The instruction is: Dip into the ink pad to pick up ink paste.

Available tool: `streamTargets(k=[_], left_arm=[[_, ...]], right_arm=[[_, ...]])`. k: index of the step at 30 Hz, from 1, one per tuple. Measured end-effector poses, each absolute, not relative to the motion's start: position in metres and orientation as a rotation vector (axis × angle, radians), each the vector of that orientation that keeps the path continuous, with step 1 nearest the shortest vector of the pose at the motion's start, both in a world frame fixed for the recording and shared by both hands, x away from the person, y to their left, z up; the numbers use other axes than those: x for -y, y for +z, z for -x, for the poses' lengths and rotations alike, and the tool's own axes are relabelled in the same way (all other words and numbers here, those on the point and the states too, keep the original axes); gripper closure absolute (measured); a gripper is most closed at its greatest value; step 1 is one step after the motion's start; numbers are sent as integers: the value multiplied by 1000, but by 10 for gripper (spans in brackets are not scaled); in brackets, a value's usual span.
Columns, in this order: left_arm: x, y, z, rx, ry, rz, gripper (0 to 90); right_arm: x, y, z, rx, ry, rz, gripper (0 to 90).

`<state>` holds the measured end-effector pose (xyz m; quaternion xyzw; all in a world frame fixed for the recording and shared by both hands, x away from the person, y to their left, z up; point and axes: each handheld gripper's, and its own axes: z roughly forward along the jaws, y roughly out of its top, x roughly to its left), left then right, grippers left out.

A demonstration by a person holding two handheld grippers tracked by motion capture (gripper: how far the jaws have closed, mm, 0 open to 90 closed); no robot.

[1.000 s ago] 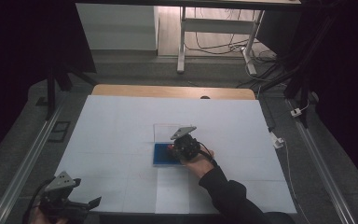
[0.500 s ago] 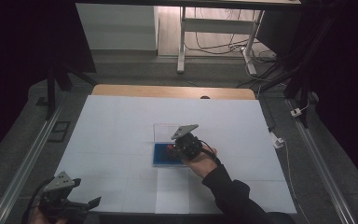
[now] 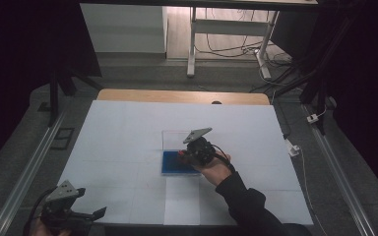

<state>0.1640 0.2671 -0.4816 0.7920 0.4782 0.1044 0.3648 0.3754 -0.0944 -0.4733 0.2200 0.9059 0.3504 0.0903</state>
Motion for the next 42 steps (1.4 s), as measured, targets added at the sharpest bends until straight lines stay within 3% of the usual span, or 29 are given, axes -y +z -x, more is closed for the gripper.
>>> streamTargets(k=[23,30,42], left_arm=[[-267,-482,-164,-1230,265,-2039,15],[-266,-482,-165,-1232,266,-2050,16],[-266,-482,-165,-1234,261,-2048,17]], right_arm=[[108,-496,-391,-2702,1031,-760,811],[97,-495,-379,-2648,905,-632,813],[105,-498,-385,-2670,997,-711,814]])
